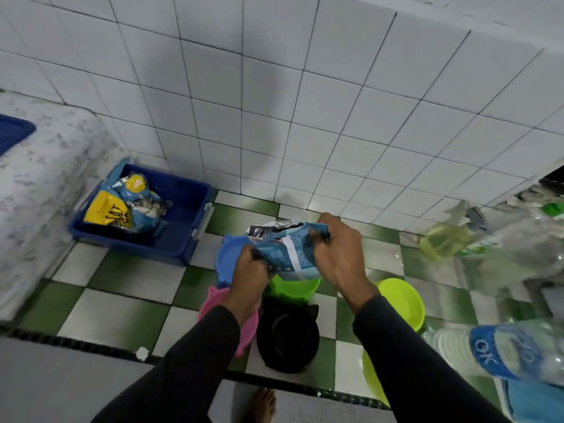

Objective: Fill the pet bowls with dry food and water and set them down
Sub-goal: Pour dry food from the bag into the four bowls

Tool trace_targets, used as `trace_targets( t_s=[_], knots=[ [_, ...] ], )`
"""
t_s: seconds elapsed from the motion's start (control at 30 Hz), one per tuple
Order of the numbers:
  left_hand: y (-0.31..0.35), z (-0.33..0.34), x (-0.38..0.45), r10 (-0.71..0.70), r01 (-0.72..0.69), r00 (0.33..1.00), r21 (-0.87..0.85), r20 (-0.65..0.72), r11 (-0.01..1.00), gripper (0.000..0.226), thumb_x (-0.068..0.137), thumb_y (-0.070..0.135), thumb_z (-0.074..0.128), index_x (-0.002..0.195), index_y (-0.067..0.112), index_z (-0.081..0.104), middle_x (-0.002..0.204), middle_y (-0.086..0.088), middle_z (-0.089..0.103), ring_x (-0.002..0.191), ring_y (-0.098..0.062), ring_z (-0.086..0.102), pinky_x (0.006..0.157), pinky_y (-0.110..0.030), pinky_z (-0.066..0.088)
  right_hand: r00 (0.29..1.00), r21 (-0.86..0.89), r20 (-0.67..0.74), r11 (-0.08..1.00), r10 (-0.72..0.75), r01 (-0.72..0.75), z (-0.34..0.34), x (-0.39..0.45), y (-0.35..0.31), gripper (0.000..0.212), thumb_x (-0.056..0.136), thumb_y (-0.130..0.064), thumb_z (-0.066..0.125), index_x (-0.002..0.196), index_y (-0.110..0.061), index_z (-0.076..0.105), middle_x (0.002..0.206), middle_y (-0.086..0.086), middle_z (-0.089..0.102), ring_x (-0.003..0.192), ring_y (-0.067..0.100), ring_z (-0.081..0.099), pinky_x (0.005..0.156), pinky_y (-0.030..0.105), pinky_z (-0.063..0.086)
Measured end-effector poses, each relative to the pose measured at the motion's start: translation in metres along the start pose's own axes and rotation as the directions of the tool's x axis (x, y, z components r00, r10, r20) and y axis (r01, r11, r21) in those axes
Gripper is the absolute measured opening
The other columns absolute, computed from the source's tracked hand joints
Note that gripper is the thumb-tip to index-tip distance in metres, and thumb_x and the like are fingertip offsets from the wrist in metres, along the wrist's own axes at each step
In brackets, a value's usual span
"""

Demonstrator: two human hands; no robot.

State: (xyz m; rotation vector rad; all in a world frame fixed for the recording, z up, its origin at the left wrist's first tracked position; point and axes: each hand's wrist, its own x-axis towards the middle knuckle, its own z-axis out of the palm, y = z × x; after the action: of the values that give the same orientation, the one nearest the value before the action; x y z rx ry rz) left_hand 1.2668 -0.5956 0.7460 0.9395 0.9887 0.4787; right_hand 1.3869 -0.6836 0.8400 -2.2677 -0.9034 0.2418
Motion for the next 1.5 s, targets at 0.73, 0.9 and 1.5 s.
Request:
trace_targets(
  t_s=[0.73, 0.9, 1.5],
  knots=[
    [-0.01, 0.027, -0.01, -0.213, 0.226, 0.974, -0.261, 0.077, 0.939, 0.033, 0.105, 0.002, 0.037, 0.116, 0.019, 0.063, 0.118, -0.011, 0.073, 0.103, -0.026, 0.068, 0.075, -0.032, 0.059, 0.963, -0.344, 0.21, 0.91, -0.167, 0.233, 0.008, 0.024, 0.001, 0.01, 0.092, -0.015, 0.054, 0.085, -0.02, 0.049, 0.087, 0.014, 0.069, 0.08, 0.039, 0.061, 0.064, 0.041, 0.052],
    [-0.014, 0.021, -0.005, -0.257, 0.271, 0.963, -0.248, 0.087, 0.93, 0.033, 0.106, 0.008, 0.037, 0.115, 0.019, 0.066, 0.116, -0.009, 0.076, 0.103, -0.025, 0.069, 0.076, -0.034, 0.058, 0.952, -0.41, 0.264, 0.876, -0.154, 0.255, 0.018, 0.027, -0.003, 0.006, 0.094, -0.016, 0.052, 0.098, -0.014, 0.057, 0.092, 0.013, 0.07, 0.084, 0.04, 0.062, 0.064, 0.039, 0.05],
    [-0.026, 0.011, 0.015, -0.334, 0.365, 0.931, -0.36, 0.145, 0.859, 0.035, 0.105, 0.002, 0.038, 0.125, 0.016, 0.064, 0.118, -0.011, 0.075, 0.106, -0.029, 0.07, 0.085, -0.042, 0.059, 0.916, -0.483, 0.342, 0.797, -0.21, 0.363, 0.045, 0.039, -0.008, 0.013, 0.093, -0.021, 0.054, 0.105, -0.016, 0.056, 0.092, 0.012, 0.07, 0.081, 0.038, 0.061, 0.06, 0.034, 0.036]
  ],
)
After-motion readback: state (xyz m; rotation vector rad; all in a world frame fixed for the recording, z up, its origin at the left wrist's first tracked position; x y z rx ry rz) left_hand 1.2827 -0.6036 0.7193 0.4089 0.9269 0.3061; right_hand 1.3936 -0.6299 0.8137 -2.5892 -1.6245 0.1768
